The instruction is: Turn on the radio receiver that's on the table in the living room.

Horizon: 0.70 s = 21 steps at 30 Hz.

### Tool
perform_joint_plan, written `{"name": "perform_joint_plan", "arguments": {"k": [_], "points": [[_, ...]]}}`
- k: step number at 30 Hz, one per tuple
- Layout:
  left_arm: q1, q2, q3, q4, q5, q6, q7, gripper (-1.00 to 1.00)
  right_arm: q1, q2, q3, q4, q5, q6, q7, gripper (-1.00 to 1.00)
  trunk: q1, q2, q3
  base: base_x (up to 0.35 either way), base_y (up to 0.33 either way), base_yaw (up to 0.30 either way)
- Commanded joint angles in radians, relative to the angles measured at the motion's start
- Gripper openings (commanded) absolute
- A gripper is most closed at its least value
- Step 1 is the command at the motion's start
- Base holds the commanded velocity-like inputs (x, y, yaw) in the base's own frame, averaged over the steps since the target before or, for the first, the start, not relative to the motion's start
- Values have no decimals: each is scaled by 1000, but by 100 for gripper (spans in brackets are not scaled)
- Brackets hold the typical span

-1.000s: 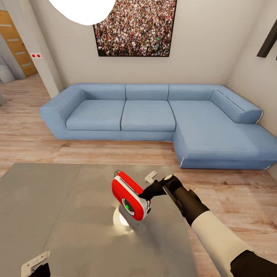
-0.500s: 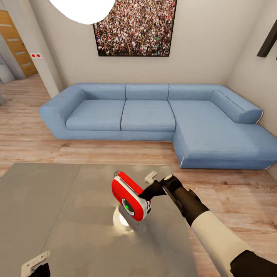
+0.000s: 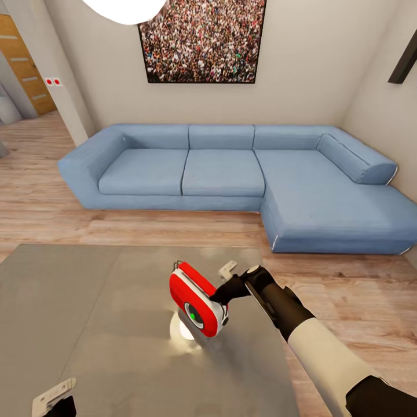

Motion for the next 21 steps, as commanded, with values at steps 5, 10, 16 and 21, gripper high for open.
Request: {"name": "perform_joint_plan", "arguments": {"k": [5,10,16,21], "points": [[0,-1,0,0,0,-1,1,-100,0,0,0,1,-6,0,0,-100,19,-35,-16,0,0,0],[0,-1,0,0,-1,-1,1,-100,0,0,0,1,-6,-1,0,-100,38,-70,-31,0,0,0],[0,0,0,0,-1,-1,1,-100,0,0,0,2,-5,-1,0,-100,61,-112,-50,0,0,0],[0,0,0,0,-1,1,1,-100,0,0,0,2,-5,-1,0,-100,81,-147,-66,0,0,0]]}}
